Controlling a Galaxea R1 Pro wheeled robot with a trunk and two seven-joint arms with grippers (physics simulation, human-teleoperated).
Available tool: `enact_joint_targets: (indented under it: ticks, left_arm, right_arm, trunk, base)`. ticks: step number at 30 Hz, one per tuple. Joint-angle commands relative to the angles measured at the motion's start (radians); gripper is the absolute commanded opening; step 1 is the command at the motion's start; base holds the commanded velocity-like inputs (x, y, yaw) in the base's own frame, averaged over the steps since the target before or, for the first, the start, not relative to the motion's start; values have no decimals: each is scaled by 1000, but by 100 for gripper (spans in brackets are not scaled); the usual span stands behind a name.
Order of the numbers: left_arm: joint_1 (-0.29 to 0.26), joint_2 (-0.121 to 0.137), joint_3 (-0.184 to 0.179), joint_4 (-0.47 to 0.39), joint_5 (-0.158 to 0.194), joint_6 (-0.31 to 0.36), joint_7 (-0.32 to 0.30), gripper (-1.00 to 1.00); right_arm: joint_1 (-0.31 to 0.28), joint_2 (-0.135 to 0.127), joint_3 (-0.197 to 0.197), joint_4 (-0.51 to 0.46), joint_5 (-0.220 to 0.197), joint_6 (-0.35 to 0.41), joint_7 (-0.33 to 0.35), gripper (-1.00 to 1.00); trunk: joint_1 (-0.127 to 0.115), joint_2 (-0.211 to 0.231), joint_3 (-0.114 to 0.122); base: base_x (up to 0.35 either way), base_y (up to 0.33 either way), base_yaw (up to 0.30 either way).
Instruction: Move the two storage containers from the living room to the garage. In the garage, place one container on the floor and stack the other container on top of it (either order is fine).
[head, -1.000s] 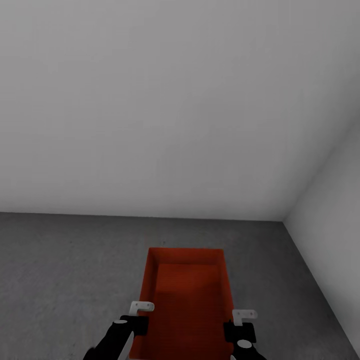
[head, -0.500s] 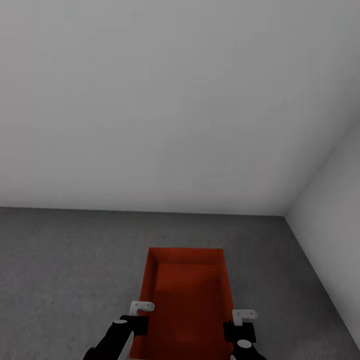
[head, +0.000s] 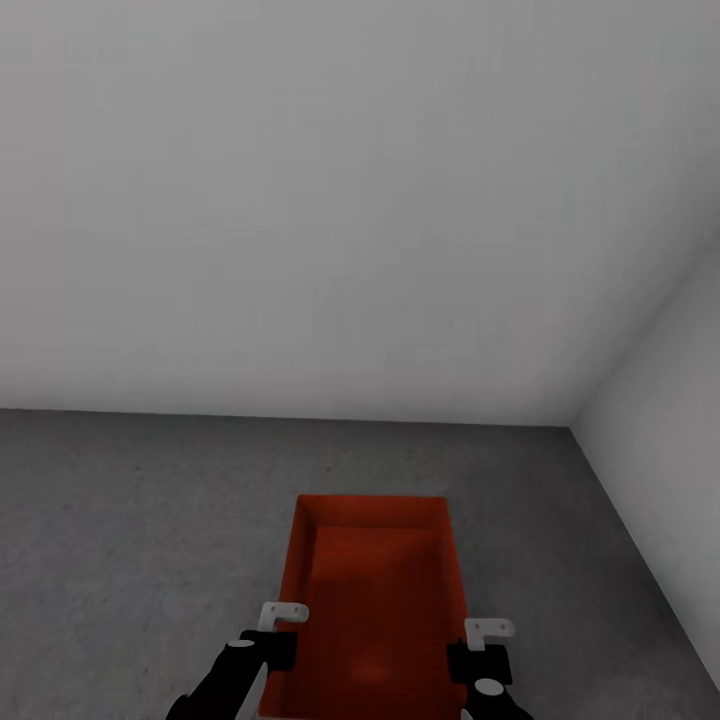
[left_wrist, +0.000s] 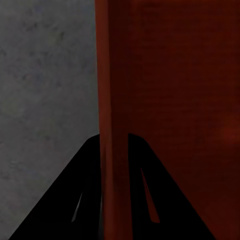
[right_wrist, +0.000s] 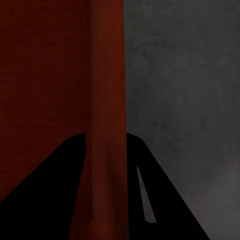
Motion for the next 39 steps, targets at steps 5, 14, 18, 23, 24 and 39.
enact_joint_targets:
  ticks: [5,14,18,23,24,39]
  left_arm:
    - [1,0,-12,-3,-29,5,6,-100]
    - [1,0,-12,-3,-29,4,6,-100]
    - [1,0,-12,-3,-29,4,6,-100]
    - [1,0,-12,-3,-29,3,6,-100]
    - [1,0,-12,-3,-29,3,6,-100]
    - [1,0,-12,-3,-30,4,5,-100]
  right_arm:
    - [-3,-1,4,-1,-28,1,-1,-100]
    - [-3,3,4,-1,-28,2,0,-100]
    - [-3,3,4,-1,-28,1,-1,-100]
    - [-3,2,4,-1,-28,1,-1,-100]
    - [-3,2,4,-1,-28,1,-1,-100]
    - [-3,2,4,-1,-28,1,-1,-100]
  trunk:
    - [0,0,-1]
    - [0,0,-1]
    - [0,0,-1]
    - [0,0,-7]
    - [0,0,-9]
    - [4,-7,-31]
  base:
    - [0,0,0]
    - [0,0,0]
    - [0,0,0]
    - [0,0,0]
    - [0,0,0]
    - [0,0,0]
